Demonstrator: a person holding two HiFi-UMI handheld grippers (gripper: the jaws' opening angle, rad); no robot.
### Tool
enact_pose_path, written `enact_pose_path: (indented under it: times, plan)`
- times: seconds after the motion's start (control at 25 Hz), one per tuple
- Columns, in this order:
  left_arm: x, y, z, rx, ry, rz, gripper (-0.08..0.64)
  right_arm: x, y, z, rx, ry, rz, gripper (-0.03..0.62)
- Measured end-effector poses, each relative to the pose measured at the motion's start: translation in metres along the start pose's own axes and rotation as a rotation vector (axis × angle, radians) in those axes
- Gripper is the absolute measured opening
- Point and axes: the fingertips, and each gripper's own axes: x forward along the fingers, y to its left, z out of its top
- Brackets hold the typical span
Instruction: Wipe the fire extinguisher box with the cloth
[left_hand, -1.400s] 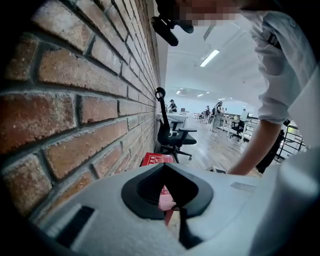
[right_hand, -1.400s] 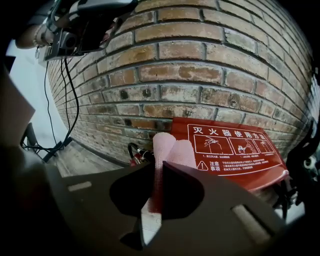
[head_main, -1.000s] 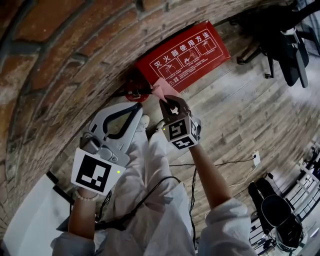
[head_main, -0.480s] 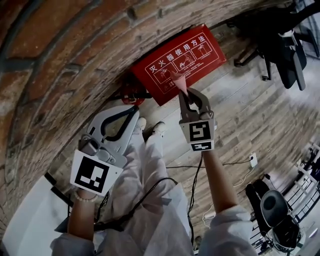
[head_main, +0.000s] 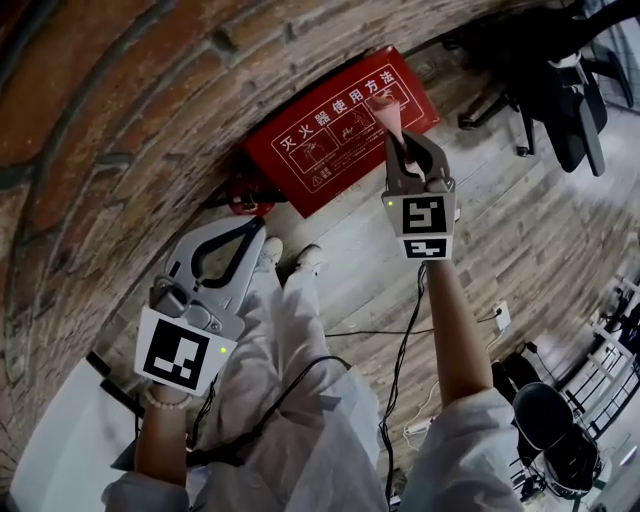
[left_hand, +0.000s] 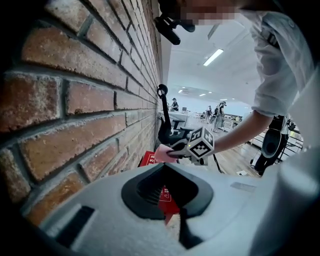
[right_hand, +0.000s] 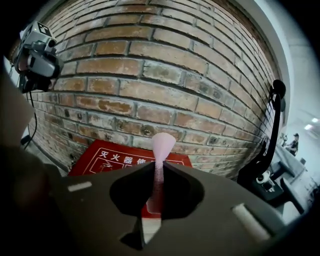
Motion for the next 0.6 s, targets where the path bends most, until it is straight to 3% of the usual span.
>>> enact_pose_path:
  times: [0.4,0.6]
  plan:
    - [0.006,0.006,-0.01,-0.023,0.021,0.024,-0.002,0.052,-0.078,-0.003,-0.011,0.057,-0.126,0.028]
    - [0.006,0.01,-0.014,-0.042,0.032,0.044,-0.002,0.077,-0.093,-0.007,-0.01,0.111,-0.144,0.026]
